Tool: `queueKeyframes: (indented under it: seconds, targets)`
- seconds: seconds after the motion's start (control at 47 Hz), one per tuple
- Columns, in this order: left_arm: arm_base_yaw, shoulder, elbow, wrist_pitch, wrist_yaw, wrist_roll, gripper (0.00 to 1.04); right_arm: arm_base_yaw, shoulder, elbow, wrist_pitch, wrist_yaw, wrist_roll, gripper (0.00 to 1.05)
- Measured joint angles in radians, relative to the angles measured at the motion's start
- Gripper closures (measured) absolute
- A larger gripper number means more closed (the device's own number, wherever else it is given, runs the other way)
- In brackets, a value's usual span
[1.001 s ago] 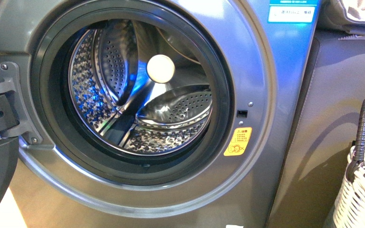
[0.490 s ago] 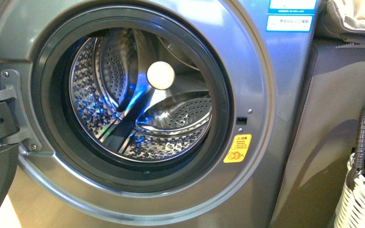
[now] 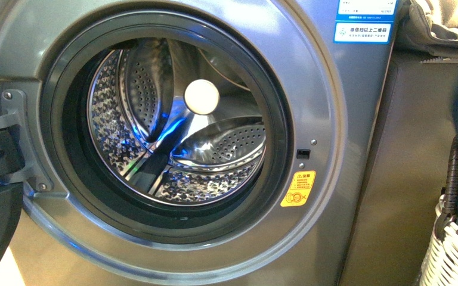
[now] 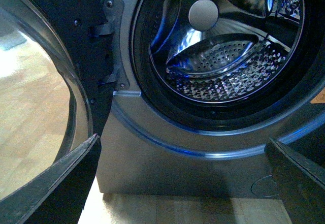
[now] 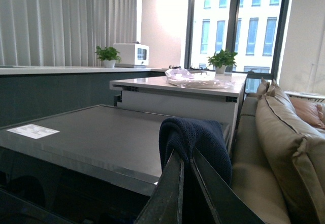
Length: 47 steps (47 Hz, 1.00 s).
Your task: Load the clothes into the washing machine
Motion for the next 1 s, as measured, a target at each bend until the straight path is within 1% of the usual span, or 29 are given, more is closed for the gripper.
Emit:
queueKeyframes:
  seconds: [0.106, 0.256, 0.277, 0.341, 0.426, 0.468, 0.745, 1.001]
  targets:
    - [0.000, 0.000, 0.000, 0.000, 0.000, 0.000, 0.06, 0.141, 0.097, 0.196, -0.117, 0.093, -0.058, 1.02]
    - [0.000, 0.000, 0.000, 0.000, 0.000, 0.000, 0.06, 0.289, 0.235, 0.454, -0.261, 0.175, -0.107, 1.02]
    - [0.000, 0.000, 0.000, 0.000, 0.000, 0.000, 0.06, 0.318, 0.269, 0.515, -0.296, 0.189, -0.116, 1.02]
    - [0.000, 0.000, 0.000, 0.000, 0.000, 0.000, 0.06, 0.369, 0.340, 0.642, -0.371, 0.213, -0.123, 1.02]
    - [0.000, 0.000, 0.000, 0.000, 0.000, 0.000, 0.06, 0.381, 0.361, 0.674, -0.388, 0.216, -0.134, 1.02]
    - [0.000, 0.000, 0.000, 0.000, 0.000, 0.000, 0.06, 0.414, 0.405, 0.727, -0.421, 0.224, -0.138, 1.02]
    - [0.000, 0.000, 0.000, 0.000, 0.000, 0.000, 0.06, 0.457, 0.456, 0.815, -0.468, 0.244, -0.138, 1.02]
    - [0.000, 0.000, 0.000, 0.000, 0.000, 0.000, 0.06, 0.499, 0.497, 0.861, -0.509, 0.221, -0.130, 1.02]
